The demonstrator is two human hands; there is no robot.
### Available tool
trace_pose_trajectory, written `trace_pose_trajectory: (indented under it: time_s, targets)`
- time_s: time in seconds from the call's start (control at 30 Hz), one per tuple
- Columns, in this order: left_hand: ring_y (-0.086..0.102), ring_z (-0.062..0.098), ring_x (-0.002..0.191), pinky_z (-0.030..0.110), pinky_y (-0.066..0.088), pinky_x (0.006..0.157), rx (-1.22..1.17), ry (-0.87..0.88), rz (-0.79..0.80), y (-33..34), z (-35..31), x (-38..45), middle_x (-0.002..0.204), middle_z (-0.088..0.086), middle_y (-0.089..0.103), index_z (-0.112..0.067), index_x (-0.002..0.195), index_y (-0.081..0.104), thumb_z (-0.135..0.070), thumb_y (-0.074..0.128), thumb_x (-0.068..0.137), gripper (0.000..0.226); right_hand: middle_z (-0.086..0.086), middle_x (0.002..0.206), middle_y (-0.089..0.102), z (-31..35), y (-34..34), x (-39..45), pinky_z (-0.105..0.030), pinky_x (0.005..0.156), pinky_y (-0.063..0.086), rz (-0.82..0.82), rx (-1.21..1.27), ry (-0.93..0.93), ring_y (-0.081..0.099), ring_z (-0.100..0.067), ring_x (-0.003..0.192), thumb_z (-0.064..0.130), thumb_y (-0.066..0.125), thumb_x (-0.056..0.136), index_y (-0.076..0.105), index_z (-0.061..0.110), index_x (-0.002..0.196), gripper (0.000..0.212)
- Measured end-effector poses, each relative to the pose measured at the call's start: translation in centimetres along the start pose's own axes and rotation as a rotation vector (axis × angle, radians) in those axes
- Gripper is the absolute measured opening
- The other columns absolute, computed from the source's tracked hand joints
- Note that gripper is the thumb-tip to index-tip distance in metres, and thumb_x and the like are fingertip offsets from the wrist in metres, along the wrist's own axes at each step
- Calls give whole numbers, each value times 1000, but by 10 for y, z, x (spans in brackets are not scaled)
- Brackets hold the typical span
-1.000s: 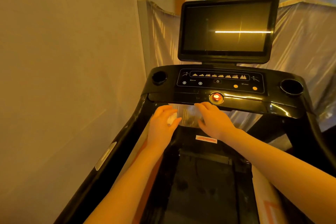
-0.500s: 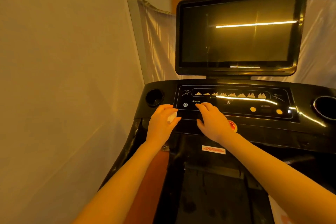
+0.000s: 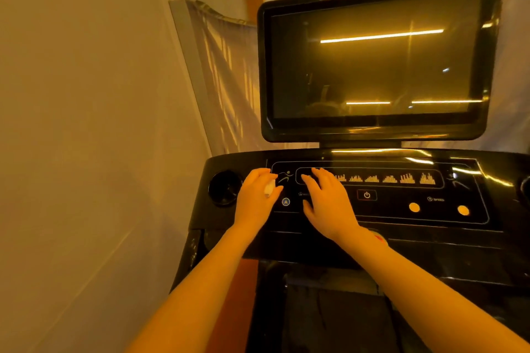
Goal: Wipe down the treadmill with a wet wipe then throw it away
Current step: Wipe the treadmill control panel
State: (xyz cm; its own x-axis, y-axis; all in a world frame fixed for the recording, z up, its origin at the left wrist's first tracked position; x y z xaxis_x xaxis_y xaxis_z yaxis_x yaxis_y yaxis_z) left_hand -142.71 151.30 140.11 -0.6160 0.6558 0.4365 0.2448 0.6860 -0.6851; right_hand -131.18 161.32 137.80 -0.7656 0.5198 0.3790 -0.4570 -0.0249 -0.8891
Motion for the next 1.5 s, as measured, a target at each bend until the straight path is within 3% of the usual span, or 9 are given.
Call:
trace_pose_trajectory:
  time_s: [0.17,0.3,0.43,0.53,0.7,0.87,0.97,1.17,1.5]
  targets:
    - [32,16,142,27,26,113,-15,16,35,19,20,29,150,2,41,-13,133,57,-23,56,98,36,-12,157,29,-1,8,29,-44,118,16,-70,6,29,19,-30,148,29,60,94,40,15,147,58]
    - [19,17,148,33,16,122,203,194,118,44,25,32,155,5,36,-11,141,48,-26,48,102,42,-13,156,32,1,26,34,-46,117,17,-81,-31,40,23,-31,147,34,59,95,42,15,146,57]
    - [-7,13,147,29,-6,117,401,286,196,58,35,30,162,0,5,-18,154,20,-48,22,102,60,-13,153,37,-3,32,34,-45,117,18,-123,-101,34,29,-30,145,39,58,94,47,15,143,56]
    - [-19,13,144,29,-11,115,443,300,228,62,37,26,162,0,-10,-20,155,4,-53,7,96,68,-12,153,37,-5,31,35,-44,117,18,-159,-113,25,29,-29,145,40,56,94,47,15,143,56]
    - [-22,13,145,34,-8,119,377,273,256,59,36,25,157,-5,-20,-23,155,-1,-49,16,99,64,-12,154,35,-4,33,33,-44,118,17,-156,-109,16,27,-29,145,40,54,95,44,14,145,57]
    - [6,-2,144,15,8,115,-100,134,45,17,55,20,154,-18,11,-25,151,24,-39,31,101,52,-12,154,36,-5,33,34,-42,117,15,-166,-119,23,27,-29,145,39,56,95,45,15,145,57]
    - [10,0,143,19,14,117,9,227,45,19,53,11,153,-14,17,-20,151,24,-42,28,105,51,-13,154,35,-5,33,33,-43,116,15,-174,-117,14,27,-30,145,38,56,95,45,14,144,56]
    - [-17,12,148,27,-6,119,371,347,251,59,40,6,161,-3,-15,-20,152,-14,-50,28,99,74,-13,154,35,-5,34,33,-44,117,17,-173,-113,10,27,-30,145,39,56,95,46,13,144,57]
    - [-16,17,148,34,2,122,445,244,300,62,48,60,163,4,-15,-15,156,-6,-52,28,101,75,-14,155,34,-3,35,33,-44,117,15,-174,-129,-8,26,-31,146,39,54,96,45,18,145,54]
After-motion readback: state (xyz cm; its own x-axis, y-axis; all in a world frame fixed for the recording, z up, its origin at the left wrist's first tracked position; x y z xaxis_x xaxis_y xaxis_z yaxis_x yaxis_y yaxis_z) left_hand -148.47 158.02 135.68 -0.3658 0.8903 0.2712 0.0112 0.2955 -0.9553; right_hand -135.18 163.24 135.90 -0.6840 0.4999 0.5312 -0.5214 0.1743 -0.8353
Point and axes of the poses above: each hand's wrist, its own x-axis towards the middle knuckle, its own y-axis out of the palm, z = x × y, the point moved 10 cm from there along x, towards the middle knuckle
